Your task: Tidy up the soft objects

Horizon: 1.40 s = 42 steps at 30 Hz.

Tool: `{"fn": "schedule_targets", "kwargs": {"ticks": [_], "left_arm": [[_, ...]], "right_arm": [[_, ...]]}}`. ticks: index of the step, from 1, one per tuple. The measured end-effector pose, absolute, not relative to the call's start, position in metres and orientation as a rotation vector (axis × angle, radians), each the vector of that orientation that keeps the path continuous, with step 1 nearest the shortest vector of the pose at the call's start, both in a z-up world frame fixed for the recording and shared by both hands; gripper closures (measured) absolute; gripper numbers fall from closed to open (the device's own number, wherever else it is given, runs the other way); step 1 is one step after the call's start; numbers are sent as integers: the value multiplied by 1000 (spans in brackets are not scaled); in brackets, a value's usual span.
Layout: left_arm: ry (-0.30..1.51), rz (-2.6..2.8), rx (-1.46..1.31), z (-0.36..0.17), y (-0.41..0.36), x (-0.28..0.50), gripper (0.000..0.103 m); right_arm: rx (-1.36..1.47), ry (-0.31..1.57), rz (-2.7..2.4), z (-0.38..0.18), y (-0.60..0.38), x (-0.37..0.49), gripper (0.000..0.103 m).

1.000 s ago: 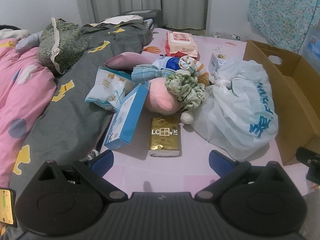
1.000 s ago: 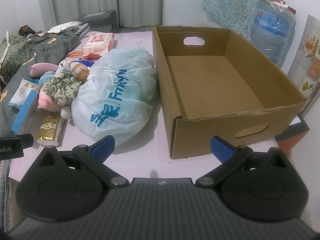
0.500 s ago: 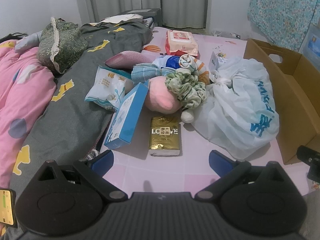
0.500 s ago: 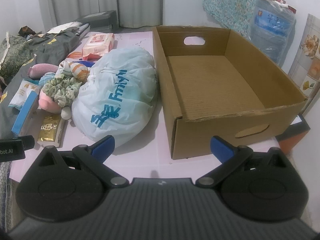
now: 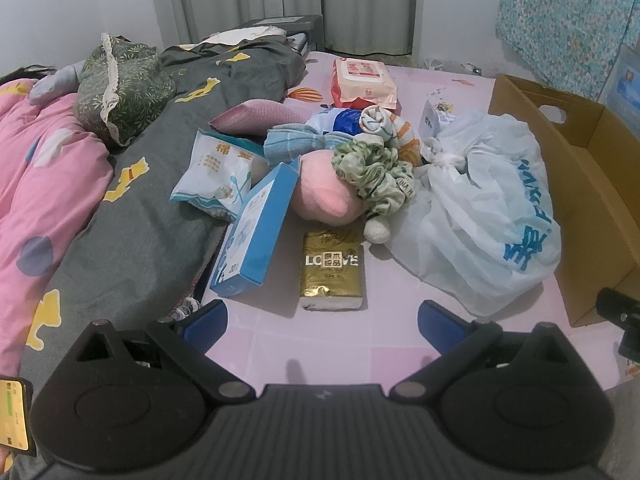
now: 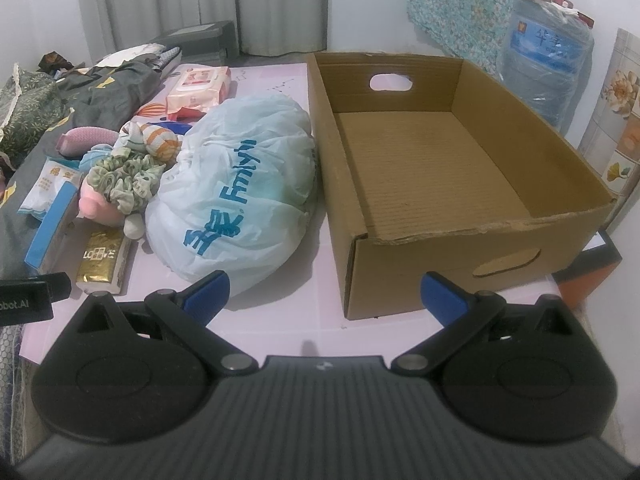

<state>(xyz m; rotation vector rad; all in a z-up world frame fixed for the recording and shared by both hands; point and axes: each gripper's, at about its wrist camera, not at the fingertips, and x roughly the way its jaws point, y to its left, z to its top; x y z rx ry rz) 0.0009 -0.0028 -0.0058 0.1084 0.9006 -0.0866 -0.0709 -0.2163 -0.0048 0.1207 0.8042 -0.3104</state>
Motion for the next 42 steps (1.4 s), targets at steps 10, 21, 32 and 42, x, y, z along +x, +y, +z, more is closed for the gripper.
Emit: {"fn": "schedule_targets", "kwargs": {"ticks": [10,21,32,42], "left_arm": [[786,-7,173,16,29,13,1],[794,-46,78,-3,73,21,6],[885,-26,-36,-36,99,41,40],[917,-21,-39,-51,103,43,63]], "right_arm": [[74,704,-197,15,-198,-63,1],[258,628,153,24,-157,-12,1],[419,797,422,-16,-95,75,41],[505,939,449,-73,-58,127,67]]}}
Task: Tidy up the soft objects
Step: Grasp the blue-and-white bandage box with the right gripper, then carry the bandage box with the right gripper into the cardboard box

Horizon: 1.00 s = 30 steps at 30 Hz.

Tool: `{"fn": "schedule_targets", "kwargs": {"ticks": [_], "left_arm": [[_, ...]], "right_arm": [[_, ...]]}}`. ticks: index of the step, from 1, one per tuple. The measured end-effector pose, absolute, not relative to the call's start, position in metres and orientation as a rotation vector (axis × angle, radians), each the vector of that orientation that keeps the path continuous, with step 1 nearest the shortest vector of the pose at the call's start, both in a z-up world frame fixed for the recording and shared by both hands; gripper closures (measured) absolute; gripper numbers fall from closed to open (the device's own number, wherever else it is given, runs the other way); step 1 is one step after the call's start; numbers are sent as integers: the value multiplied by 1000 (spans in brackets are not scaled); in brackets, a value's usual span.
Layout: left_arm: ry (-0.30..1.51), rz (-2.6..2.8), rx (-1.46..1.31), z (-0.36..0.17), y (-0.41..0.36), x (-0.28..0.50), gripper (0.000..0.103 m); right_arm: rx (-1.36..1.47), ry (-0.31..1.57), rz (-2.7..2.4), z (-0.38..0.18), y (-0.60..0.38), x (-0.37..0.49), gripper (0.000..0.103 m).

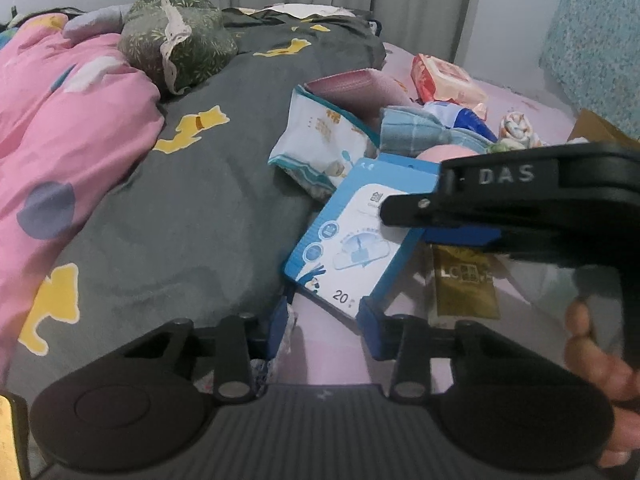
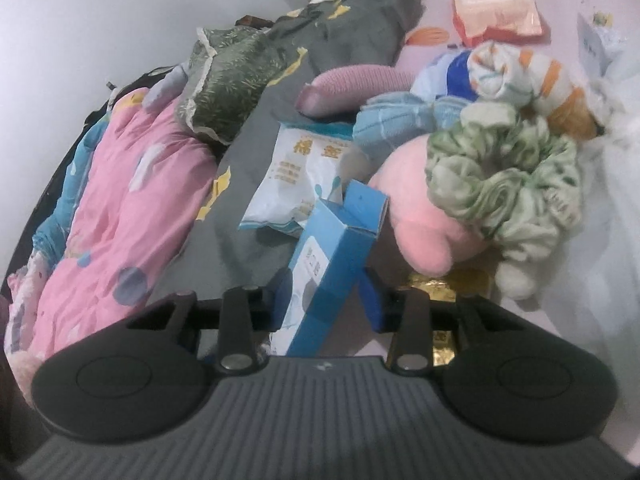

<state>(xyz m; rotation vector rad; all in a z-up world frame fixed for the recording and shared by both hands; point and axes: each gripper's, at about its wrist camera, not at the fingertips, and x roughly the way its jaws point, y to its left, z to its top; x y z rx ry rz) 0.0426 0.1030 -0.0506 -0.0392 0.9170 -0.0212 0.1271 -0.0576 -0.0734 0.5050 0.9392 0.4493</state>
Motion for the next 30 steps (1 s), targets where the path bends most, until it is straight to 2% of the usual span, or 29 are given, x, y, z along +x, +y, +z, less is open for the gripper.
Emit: {"fn": "schedule_targets", "kwargs": {"ticks": [7,12,22,30], "left_arm": [[921,-24,-49,-53,102,41,65],[898,-43,-42,-43,103,28,64],[861,-107,-105,-16,116,-9,62],[924,-227,-96,-34,87,-9,61]], "right_arm": [[567,982,464,-94,-48,139,76],[587,950,524,-85,-47,136,84],[588,957,616,-61,-80,103,85],[573,1077,660,-61,-136,62,85]]}}
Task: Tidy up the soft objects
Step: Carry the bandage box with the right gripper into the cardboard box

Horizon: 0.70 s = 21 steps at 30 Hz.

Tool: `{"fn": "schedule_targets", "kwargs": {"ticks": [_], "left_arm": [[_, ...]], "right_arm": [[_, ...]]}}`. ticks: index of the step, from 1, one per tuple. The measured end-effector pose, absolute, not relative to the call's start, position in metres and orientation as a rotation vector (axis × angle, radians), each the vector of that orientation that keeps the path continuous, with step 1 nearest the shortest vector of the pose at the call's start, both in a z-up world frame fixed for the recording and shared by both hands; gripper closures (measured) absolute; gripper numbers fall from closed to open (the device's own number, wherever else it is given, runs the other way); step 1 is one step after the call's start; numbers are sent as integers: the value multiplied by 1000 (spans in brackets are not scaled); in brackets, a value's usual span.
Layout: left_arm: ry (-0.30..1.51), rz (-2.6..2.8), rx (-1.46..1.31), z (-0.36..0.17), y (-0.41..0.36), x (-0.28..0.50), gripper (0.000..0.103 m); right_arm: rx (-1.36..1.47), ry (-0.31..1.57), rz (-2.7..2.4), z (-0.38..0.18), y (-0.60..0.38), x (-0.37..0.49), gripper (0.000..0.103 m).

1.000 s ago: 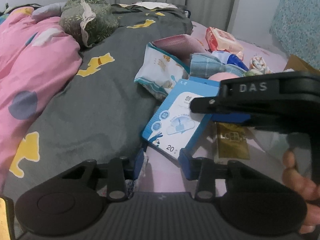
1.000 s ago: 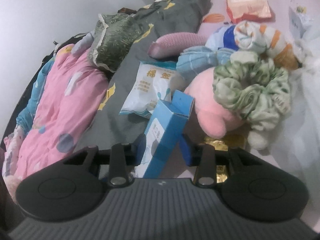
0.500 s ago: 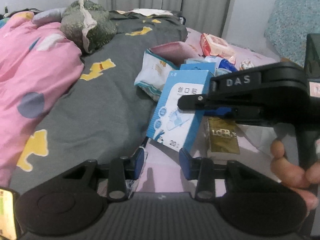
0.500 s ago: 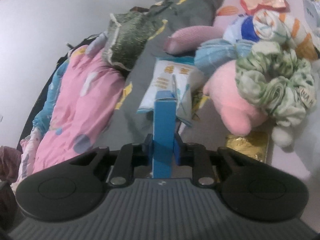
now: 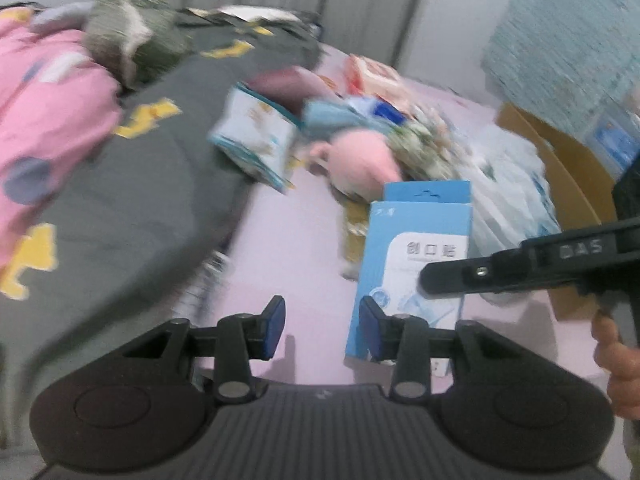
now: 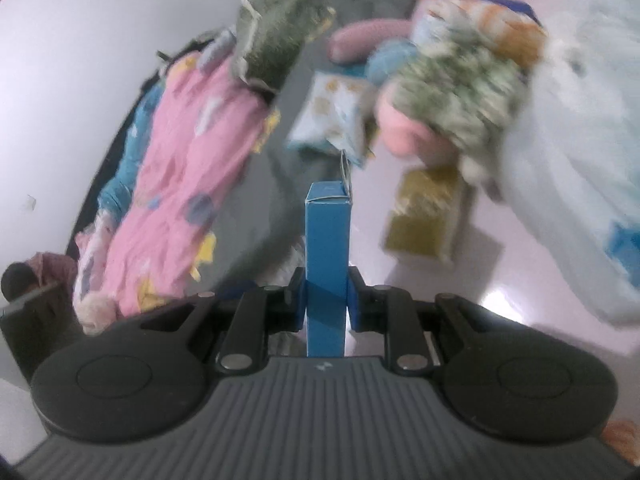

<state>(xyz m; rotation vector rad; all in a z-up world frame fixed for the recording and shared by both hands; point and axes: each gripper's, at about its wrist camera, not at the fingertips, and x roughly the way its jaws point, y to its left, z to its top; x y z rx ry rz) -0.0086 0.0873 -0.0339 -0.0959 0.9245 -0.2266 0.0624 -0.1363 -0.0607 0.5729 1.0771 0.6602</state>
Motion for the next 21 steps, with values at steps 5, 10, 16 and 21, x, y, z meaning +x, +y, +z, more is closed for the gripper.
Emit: {"fn": "schedule_targets", "kwargs": {"ticks": [5,10,16,21], "left_arm": [[986,-295,-68,-55,66,-4,57],[1039,-323,-49,-70,54,6,50],[1095,-370,-78,-81,47,15,47],[1116,-416,-128,-88,43,23,47]], "right_arm": [[503,1126,576,-74,-152,54,81],[434,1102,490,-79,-159,54,71],[372,1110,394,-84,-164,46,68],[466,1114,397,-92,-183,41,70]]}}
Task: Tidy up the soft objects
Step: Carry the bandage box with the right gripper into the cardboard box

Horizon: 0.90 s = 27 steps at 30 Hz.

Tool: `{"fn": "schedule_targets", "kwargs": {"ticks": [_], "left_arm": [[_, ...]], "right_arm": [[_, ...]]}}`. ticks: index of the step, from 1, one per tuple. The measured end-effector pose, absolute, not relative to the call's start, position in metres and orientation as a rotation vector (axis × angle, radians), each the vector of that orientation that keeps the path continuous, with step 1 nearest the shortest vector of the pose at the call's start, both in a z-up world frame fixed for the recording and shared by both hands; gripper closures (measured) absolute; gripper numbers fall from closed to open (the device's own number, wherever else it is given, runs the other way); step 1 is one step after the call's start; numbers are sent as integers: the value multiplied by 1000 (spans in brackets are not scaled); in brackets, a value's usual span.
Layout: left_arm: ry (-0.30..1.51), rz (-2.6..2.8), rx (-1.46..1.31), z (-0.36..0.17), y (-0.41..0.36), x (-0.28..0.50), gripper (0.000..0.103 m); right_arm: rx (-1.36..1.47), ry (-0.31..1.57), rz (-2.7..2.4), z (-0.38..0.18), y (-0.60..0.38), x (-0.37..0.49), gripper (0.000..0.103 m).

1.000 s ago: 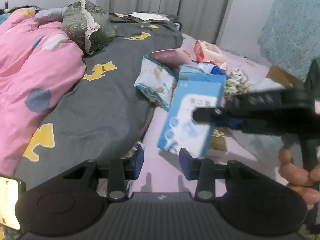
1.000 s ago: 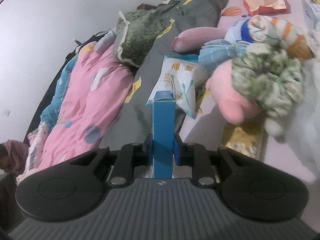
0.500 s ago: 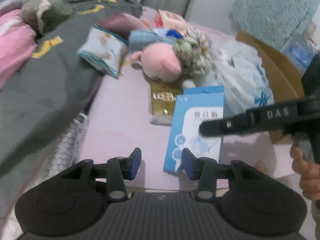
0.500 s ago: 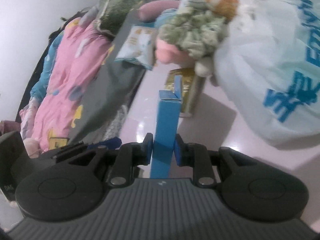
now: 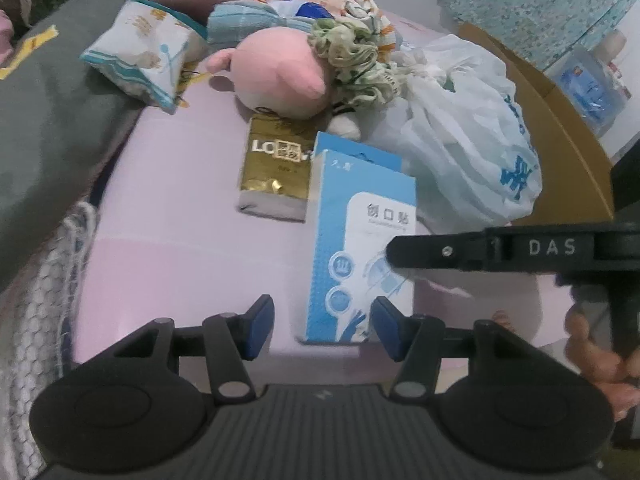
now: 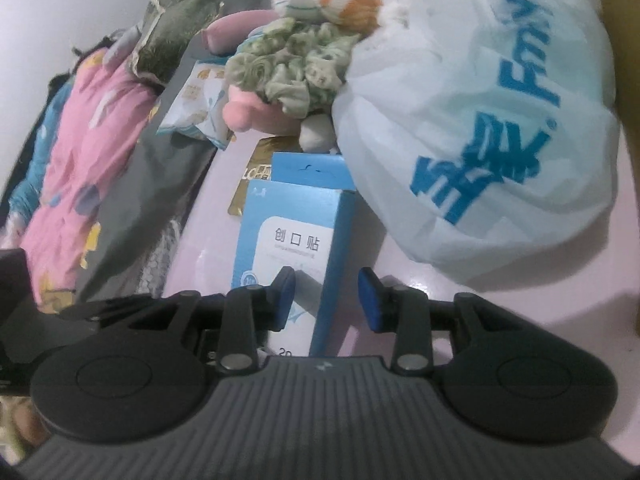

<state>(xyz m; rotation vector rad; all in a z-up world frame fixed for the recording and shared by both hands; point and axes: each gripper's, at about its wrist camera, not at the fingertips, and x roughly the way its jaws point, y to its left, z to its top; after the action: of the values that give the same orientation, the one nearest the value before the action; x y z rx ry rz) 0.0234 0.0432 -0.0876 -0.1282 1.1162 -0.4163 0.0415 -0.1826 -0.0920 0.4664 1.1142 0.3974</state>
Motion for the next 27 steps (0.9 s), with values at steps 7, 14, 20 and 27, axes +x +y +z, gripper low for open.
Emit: {"fn": "schedule_targets", "kwargs": {"ticks": [7,14,20,27], "left_arm": [[1123,-434,-135,-89,32,35,48],[1112,-413,-115,-73,32,21,50],[1030,-379,-104,-33,41,4,50],[899,-384,-64,19,29,-3,50]], "right_arm": [[559,1102,427,-104,-177,49,72],[541,1069,425,-92,-172,46,74],[477,987,464,-53,-157,34,74],[468,858,494,4,-162,24,74]]}}
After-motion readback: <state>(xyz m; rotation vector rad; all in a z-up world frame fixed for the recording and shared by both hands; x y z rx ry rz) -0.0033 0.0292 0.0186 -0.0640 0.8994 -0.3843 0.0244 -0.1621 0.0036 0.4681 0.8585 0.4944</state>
